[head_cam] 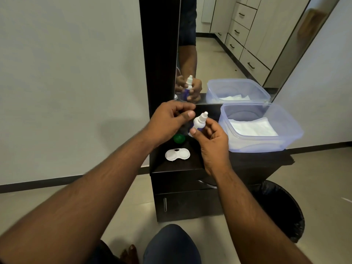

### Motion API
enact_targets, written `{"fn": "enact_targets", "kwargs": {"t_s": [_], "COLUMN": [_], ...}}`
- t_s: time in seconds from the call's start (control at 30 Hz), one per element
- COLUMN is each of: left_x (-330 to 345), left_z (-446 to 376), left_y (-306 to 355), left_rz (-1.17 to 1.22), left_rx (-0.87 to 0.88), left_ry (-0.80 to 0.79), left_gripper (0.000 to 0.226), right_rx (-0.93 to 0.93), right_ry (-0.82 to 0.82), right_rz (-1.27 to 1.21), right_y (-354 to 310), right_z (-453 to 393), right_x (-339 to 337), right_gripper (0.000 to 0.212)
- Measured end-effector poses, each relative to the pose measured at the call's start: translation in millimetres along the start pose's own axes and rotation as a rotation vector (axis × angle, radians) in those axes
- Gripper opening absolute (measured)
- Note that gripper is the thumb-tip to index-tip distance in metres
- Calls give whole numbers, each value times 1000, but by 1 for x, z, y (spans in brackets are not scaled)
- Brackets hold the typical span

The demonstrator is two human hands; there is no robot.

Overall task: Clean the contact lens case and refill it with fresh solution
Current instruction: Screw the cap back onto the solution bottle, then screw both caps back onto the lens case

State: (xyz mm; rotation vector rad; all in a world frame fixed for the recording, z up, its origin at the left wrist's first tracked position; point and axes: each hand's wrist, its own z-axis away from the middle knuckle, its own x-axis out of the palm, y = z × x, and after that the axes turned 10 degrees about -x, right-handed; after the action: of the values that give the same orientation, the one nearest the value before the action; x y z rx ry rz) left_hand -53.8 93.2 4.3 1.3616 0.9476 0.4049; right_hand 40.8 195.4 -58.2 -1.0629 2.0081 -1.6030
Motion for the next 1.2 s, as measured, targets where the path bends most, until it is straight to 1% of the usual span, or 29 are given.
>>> {"fn": "enact_targets", "kwargs": {"t_s": [0.07, 0.1, 0.17, 0.23, 0.3, 0.4, 0.47, 0.53, 0.6, 0.67, 0.7, 0.77, 0.83, 0.87, 0.93, 1.0, 1.07, 1.13, 1.2], "left_x": [-11, -17, -27, -34, -37, -37, -36, -35, -35, -37, -39, -43, -44, -43, -39, -33, -27, -20, -15], "left_z": [-1, -2, -1, 0, 3, 4, 3, 3, 4, 8, 11, 22, 37, 44, 56, 65, 73, 79, 82], "left_y": [-7, -10, -18, -24, -26, -26, -26, -26, -27, -27, -28, -28, -27, -27, -30, -33, -40, -48, -55], "left_rz": [-287, -416, -615, -758, -819, -864, -868, -874, -862, -814, -756, -513, -239, -172, -123, -81, -64, -113, -171], "left_rx": [14, -9, -96, -171, -193, -174, -165, -151, -125, -106, -98, -117, -142, -140, -138, -133, -99, -49, -5], "left_ry": [114, 118, 24, -91, -159, -176, -185, -206, -209, -162, -114, 5, 127, 182, 228, 215, 194, 195, 208], "left_gripper": [25, 26, 35, 48, 52, 54, 54, 54, 54, 47, 41, 28, 19, 18, 18, 19, 22, 21, 16], "right_rx": [4, -2, -29, -56, -62, -66, -58, -57, -119, -210, -244, -269, -249, -222, -153, -101, -90, -111, -124], "right_ry": [109, 138, 146, 146, 153, 130, 143, 193, 253, 267, 240, 109, -100, -208, -392, -531, -592, -607, -615], "right_rz": [101, 154, 265, 368, 437, 518, 513, 463, 455, 480, 465, 388, 399, 423, 484, 555, 601, 645, 677], "right_y": [4, 7, 11, 11, 10, 11, 11, 8, 4, 0, -2, -3, -5, -6, -9, -12, -13, -15, -16], "right_z": [-2, -3, -5, -5, -6, -6, -6, -3, 3, 12, 17, 22, 23, 22, 15, 10, 8, 8, 10], "right_x": [3, 5, 8, 10, 11, 12, 12, 12, 12, 10, 9, 2, -7, -12, -22, -28, -30, -28, -25], "right_gripper": [42, 42, 42, 42, 44, 49, 56, 61, 57, 48, 42, 28, 20, 20, 26, 34, 42, 48, 50]}}
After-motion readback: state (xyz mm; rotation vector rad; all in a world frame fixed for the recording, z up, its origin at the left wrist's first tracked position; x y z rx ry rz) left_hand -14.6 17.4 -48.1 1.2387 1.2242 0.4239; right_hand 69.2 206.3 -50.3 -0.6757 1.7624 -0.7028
